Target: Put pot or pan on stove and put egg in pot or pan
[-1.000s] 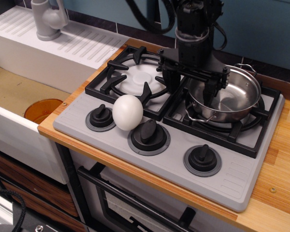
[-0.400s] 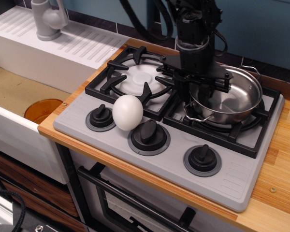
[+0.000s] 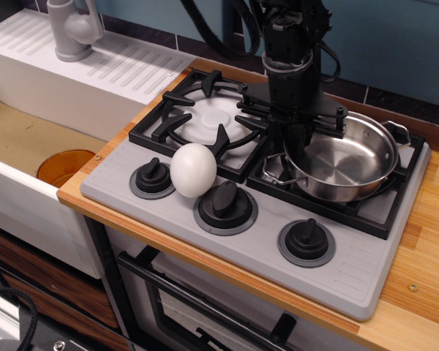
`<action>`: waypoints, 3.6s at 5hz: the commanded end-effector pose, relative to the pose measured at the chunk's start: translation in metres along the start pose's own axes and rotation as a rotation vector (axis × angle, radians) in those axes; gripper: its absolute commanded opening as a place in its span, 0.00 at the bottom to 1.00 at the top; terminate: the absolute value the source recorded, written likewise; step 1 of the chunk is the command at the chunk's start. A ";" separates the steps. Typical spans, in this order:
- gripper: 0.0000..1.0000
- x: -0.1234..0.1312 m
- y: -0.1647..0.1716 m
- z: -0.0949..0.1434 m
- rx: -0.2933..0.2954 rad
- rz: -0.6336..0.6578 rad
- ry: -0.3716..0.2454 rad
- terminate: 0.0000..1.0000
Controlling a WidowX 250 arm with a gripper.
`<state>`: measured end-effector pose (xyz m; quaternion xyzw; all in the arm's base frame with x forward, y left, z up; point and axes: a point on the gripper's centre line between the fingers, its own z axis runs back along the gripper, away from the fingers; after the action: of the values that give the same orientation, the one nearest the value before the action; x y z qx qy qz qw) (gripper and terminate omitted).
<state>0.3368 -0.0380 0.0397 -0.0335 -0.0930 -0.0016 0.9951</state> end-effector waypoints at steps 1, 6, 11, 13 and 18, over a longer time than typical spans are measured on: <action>0.00 0.014 0.004 0.048 0.019 -0.029 -0.020 0.00; 0.00 0.071 0.109 0.051 -0.017 -0.159 0.003 0.00; 1.00 0.042 0.138 0.039 0.001 -0.134 -0.002 0.00; 1.00 0.041 0.126 0.055 -0.007 -0.129 -0.018 0.00; 1.00 0.072 0.110 0.116 0.015 -0.166 0.030 0.00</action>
<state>0.3800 0.0807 0.1370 -0.0307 -0.0472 -0.0815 0.9951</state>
